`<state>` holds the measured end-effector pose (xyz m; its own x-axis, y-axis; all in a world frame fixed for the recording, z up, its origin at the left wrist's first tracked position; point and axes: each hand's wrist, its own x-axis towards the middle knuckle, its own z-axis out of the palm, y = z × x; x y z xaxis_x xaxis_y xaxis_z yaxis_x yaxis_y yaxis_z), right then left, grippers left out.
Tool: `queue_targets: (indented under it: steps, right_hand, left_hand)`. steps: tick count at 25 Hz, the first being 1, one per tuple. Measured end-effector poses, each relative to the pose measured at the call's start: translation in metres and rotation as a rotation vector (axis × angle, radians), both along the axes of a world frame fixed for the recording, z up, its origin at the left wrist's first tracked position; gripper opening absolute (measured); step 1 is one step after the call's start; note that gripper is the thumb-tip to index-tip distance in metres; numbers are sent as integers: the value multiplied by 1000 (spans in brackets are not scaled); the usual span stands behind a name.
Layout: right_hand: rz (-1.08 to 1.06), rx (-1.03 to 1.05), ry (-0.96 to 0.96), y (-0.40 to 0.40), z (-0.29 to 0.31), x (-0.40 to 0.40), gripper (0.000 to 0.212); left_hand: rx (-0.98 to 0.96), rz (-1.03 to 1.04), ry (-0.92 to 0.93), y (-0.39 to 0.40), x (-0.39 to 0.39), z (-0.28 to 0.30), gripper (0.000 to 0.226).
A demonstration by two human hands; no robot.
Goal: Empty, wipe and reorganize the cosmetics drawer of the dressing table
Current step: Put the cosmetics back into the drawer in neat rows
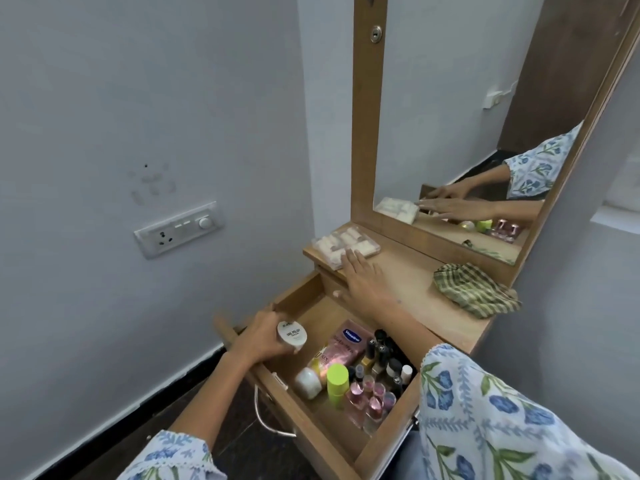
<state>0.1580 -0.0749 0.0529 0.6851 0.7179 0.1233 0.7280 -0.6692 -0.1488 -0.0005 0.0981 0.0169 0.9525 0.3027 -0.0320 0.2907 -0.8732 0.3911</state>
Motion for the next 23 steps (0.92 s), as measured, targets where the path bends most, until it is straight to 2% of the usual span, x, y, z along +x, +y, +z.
queue_targets:
  steps: [2, 5, 7, 9, 11, 16, 20, 23]
  right_hand:
    - [-1, -52, -15, 9, -2, 4, 83]
    - [-25, -35, -241, 16, -1, 2, 69]
    - [-21, -4, -321, 22, -2, 3, 59]
    - [-23, 56, -236, 26, 1, 7, 58]
    - [-31, 76, -120, 27, 3, 11, 67]
    - [-48, -60, -275, 27, -3, 7, 79]
    - [-42, -49, -353, 31, 3, 7, 61]
    - [-55, 73, -198, 29, 4, 6, 48]
  left_hand:
    - [7, -19, 29, 0, 1, -1, 63]
    - [23, -53, 69, -1, 3, -1, 58]
    - [22, -47, 80, -1, 3, -3, 57]
    - [17, -35, 87, -2, 3, -4, 59]
    - [33, -23, 74, -2, 2, -3, 61]
    - [30, 10, 4, -4, 2, -3, 67]
    - [71, 41, 102, -3, 2, -4, 63]
    - [128, 61, 197, -5, 1, -4, 52]
